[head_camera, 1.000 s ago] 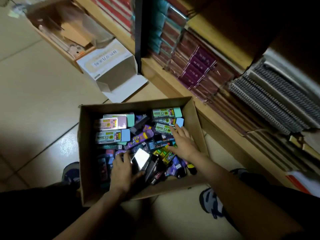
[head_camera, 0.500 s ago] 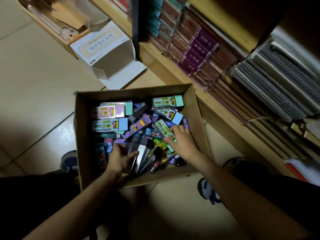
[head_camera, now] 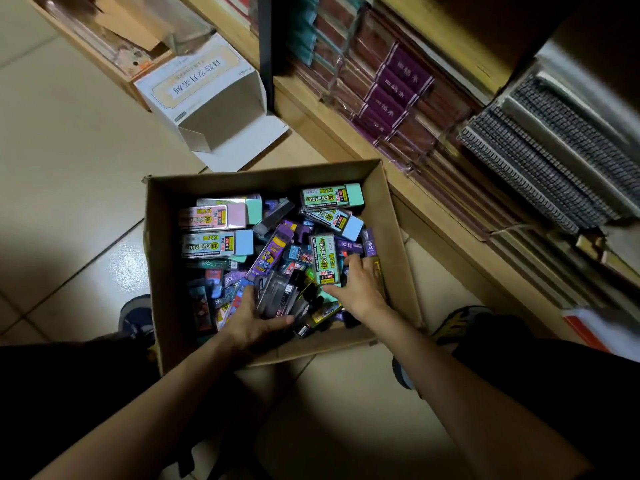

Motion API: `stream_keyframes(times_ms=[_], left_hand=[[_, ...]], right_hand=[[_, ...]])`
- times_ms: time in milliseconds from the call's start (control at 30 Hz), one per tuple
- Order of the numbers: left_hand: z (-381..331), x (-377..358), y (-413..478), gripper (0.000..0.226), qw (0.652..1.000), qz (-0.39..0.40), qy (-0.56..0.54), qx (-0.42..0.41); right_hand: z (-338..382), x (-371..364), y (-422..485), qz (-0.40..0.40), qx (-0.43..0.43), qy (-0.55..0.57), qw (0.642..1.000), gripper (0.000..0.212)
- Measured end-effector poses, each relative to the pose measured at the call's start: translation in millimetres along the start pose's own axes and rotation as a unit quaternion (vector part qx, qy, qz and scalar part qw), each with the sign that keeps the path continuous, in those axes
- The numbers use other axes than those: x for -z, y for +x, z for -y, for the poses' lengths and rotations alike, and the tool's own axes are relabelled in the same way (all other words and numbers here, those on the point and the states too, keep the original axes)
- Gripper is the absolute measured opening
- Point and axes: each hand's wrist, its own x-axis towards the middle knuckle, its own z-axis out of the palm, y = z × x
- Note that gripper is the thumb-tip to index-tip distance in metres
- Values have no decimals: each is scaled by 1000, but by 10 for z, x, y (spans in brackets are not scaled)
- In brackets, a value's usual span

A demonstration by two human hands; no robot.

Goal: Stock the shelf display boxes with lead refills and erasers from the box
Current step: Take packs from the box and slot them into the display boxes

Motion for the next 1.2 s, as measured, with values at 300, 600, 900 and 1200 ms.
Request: stream_keyframes(times_ms=[300,600,900,1200], left_hand=[[16,51,15,44,999,-2,39,-12],[-16,133,-6,38,999,-31,34,-16],[-96,208,-62,49,998,-36,-36,20],[-174,202,-132,36,998,-39,-47,21]], right_hand=[[-27,-181,-60,53,-73,156,984,55],[-53,-211,-104,67,-113,353,926,30],[-36,-117,-134,159,-130,346,916,39],[-41,-11,-165,241,-69,287,925,41]])
